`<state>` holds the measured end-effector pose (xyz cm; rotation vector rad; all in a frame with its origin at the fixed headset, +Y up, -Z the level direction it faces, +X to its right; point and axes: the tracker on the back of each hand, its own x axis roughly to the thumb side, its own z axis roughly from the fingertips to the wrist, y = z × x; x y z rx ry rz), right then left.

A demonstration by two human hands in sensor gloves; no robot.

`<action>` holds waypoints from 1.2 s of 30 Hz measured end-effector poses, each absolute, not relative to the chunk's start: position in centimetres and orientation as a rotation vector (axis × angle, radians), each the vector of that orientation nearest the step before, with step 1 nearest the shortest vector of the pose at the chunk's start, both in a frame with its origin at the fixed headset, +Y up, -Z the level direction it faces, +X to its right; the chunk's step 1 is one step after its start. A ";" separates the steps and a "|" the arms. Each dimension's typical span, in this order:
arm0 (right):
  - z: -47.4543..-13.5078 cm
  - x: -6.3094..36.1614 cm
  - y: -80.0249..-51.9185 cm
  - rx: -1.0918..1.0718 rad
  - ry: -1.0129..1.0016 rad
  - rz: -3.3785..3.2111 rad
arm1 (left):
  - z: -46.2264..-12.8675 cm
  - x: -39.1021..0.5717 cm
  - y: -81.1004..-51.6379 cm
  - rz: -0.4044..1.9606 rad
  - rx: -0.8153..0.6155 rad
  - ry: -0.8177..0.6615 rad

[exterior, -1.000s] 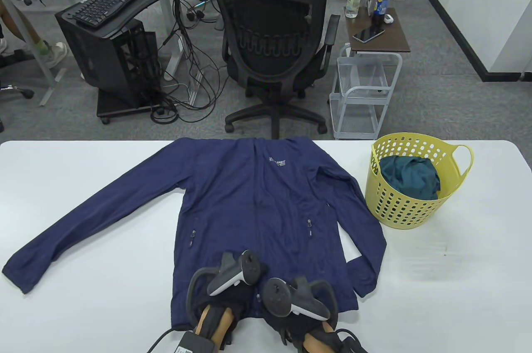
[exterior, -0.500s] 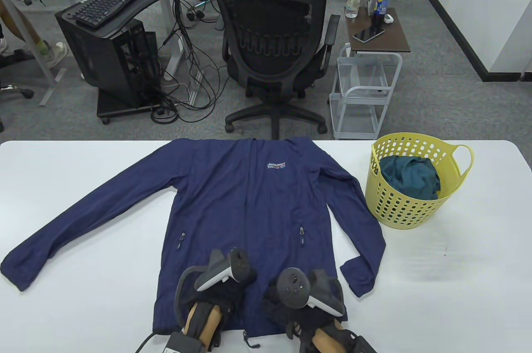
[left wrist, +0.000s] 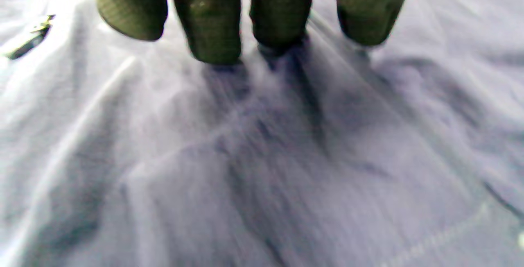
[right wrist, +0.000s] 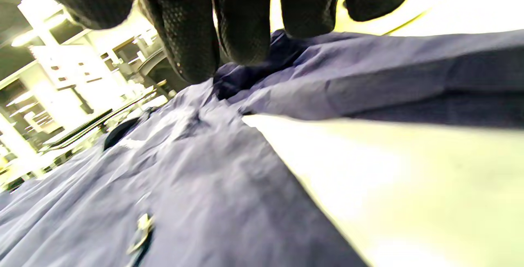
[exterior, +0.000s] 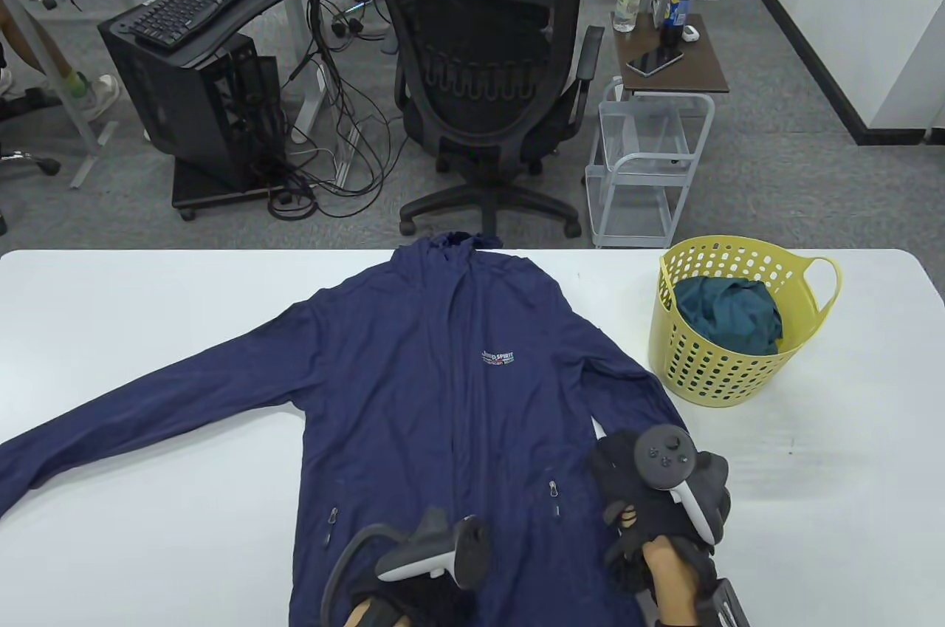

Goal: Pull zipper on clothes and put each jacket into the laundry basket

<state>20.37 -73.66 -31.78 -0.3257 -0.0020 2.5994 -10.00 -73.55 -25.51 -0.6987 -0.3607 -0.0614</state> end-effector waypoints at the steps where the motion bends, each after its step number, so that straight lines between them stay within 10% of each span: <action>1: -31.7 20.7 -73.6 -0.356 -0.014 2.608 | -26.3 -11.0 -73.2 -0.004 -0.688 -0.324; 8: -31.8 23.4 -74.2 -0.539 0.045 2.607 | -34.3 -25.3 -71.0 0.193 -0.283 0.306; 15: -32.4 24.4 -76.0 -0.623 0.184 2.607 | -39.0 -36.0 -75.1 0.143 -0.343 0.583; 25: -33.1 23.5 -77.3 -0.547 0.335 2.640 | -41.2 -41.0 -78.6 0.310 -0.545 0.612; 36: -33.0 22.1 -76.9 -0.470 0.345 2.702 | -38.4 -36.4 -76.2 0.103 -0.389 0.490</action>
